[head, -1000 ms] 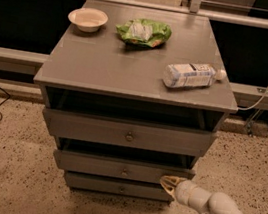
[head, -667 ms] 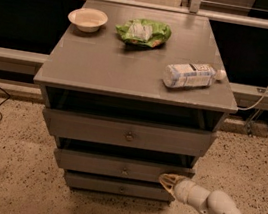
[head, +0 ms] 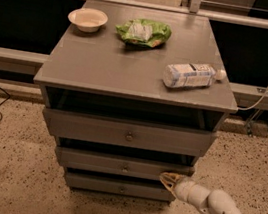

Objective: Close middle drawer

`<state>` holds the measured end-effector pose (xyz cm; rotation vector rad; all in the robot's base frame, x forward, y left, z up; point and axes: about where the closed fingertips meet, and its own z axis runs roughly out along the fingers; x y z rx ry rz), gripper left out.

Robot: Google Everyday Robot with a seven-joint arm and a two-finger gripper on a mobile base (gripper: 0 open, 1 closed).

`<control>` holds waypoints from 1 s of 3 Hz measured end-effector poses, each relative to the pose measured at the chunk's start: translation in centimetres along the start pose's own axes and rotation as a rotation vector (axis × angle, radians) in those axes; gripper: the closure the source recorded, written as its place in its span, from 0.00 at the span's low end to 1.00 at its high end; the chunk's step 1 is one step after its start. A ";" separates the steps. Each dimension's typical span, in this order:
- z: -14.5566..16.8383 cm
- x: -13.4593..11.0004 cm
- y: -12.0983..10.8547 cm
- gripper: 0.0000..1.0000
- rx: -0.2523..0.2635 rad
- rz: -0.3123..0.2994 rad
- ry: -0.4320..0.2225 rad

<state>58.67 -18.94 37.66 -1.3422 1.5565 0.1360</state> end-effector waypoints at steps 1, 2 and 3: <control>0.7 0.6 -0.9 1.00 0.010 0.012 -0.016; 0.7 0.7 -0.9 1.00 0.011 0.013 -0.017; 0.7 0.7 -0.9 1.00 0.011 0.013 -0.017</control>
Offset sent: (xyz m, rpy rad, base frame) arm 0.0185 -0.0155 -0.0079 0.0418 -0.0035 -0.0186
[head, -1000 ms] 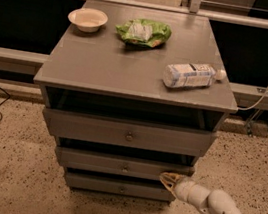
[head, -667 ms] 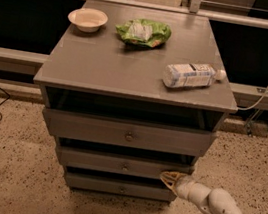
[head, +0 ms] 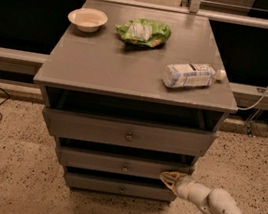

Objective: Close middle drawer

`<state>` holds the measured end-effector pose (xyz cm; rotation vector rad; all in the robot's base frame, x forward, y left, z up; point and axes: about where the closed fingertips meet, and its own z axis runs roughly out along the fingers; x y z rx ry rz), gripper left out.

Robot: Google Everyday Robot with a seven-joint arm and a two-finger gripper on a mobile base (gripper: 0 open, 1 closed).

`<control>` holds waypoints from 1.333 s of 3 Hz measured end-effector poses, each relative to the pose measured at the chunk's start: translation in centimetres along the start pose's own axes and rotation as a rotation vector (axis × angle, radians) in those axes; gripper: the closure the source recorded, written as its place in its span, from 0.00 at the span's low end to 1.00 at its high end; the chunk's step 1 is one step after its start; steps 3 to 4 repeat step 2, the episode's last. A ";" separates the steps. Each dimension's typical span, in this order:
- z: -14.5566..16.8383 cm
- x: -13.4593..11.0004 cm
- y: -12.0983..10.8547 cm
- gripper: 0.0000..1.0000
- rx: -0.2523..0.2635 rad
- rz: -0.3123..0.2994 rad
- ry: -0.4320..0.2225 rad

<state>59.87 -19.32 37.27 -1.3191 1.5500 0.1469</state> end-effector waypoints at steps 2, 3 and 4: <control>-5.5 2.1 2.9 1.00 -0.078 0.059 -0.026; -5.5 2.1 2.9 1.00 -0.078 0.059 -0.026; -5.5 2.1 2.9 1.00 -0.078 0.059 -0.026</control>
Offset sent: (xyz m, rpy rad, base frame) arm -0.0776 -0.0593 -0.0016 0.0804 0.1180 0.1085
